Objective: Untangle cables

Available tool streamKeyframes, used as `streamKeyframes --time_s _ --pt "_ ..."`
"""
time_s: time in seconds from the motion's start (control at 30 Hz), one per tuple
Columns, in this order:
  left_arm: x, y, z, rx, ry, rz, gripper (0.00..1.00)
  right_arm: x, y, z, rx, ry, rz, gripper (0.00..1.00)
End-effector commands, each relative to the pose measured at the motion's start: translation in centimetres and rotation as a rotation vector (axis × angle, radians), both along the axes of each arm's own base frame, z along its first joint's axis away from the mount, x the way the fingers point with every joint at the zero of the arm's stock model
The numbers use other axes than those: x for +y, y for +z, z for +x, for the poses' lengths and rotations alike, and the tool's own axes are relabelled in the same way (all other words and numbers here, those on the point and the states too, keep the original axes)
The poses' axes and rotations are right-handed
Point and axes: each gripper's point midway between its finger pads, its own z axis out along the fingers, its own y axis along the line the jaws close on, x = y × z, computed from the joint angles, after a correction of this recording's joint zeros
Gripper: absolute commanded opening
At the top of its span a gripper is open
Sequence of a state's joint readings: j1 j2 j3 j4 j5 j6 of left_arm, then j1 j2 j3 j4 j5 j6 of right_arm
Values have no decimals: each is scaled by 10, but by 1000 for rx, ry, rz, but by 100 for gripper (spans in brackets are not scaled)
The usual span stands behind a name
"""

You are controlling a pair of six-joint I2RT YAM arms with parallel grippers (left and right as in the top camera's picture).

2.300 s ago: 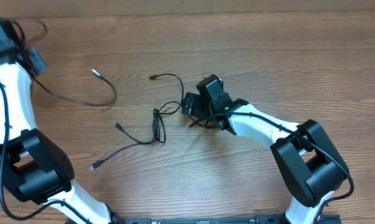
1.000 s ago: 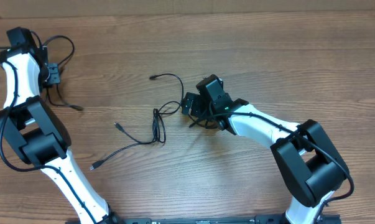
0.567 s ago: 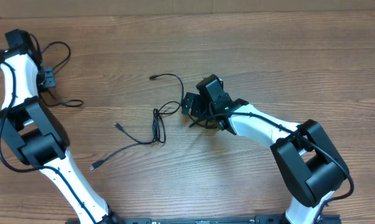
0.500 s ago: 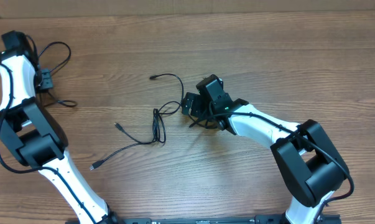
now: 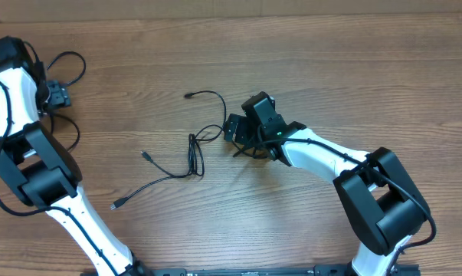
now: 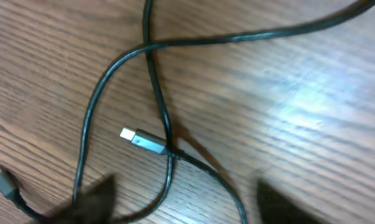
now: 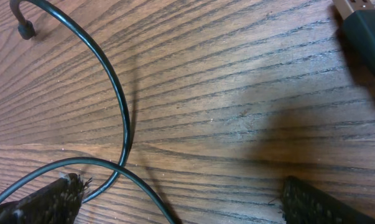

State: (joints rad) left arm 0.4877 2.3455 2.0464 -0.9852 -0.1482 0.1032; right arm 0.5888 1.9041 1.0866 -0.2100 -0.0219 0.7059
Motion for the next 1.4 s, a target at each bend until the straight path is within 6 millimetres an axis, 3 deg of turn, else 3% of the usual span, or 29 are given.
streamKeyframes --time_s 0.0,0.1,0.17,0.33,0.53,0.73,1.0,1.2,1.37 --pt "-11 17 10 -59 3 -54 4 3 17 6 -38 1 21 100" --pt "-29 11 12 -76 -24 -153 4 3 17 6 -38 1 21 100" --pt "-53 12 22 -137 -65 -290 4 3 17 6 -38 1 21 100" --pt "-109 32 40 -278 -158 -605 4 3 17 6 -38 1 21 100" --pt "-138 49 41 -323 -207 -759 4 3 17 6 -38 1 21 100" --pt "-162 64 28 -282 -279 -781 5 3 17 6 -38 1 21 100" --pt "-230 94 2 -175 -436 -820 5 3 17 6 -38 1 21 100" --pt "-271 131 -15 -184 -535 -823 5 3 17 6 -38 1 21 100" --pt "-296 156 -43 -209 -595 -804 5 3 17 6 -38 1 21 100"
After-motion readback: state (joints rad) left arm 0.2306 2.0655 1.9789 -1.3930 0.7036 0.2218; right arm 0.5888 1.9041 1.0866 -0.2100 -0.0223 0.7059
